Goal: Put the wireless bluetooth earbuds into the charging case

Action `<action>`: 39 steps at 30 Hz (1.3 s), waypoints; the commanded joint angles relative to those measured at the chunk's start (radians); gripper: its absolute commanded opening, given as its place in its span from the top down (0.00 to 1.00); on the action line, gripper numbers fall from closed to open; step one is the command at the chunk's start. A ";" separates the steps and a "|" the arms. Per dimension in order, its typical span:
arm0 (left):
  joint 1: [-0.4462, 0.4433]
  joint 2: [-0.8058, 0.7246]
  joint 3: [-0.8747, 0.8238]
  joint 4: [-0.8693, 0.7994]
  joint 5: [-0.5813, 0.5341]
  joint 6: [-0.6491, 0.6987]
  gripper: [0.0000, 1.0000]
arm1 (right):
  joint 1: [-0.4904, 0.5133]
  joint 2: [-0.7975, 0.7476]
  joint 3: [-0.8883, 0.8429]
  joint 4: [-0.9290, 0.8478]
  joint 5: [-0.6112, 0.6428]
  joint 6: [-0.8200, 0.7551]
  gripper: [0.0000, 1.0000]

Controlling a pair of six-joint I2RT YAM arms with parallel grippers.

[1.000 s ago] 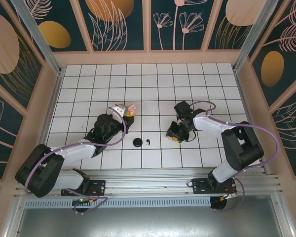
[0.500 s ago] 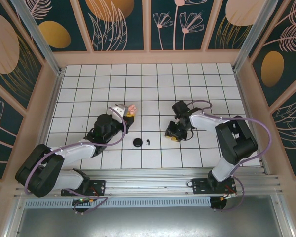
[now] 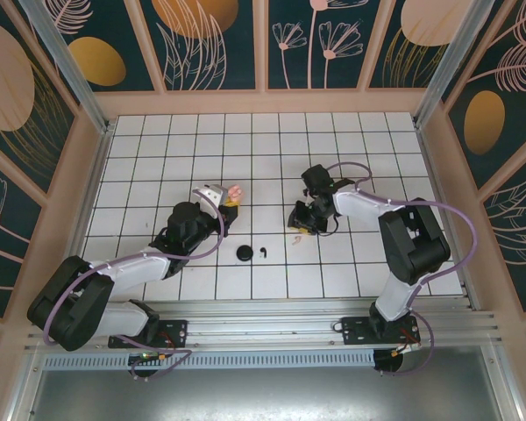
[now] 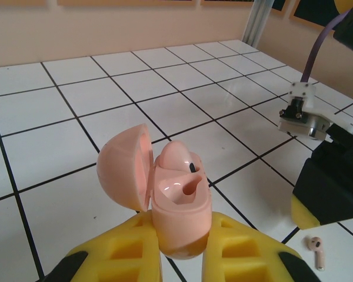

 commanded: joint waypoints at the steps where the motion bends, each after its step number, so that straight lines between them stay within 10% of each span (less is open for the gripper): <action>1: 0.003 -0.006 0.034 -0.006 -0.003 0.017 0.92 | -0.006 -0.034 0.044 -0.113 0.074 -0.018 0.68; 39: 0.003 -0.013 0.025 -0.008 -0.010 0.022 0.92 | 0.071 0.047 0.096 -0.052 0.037 0.008 0.69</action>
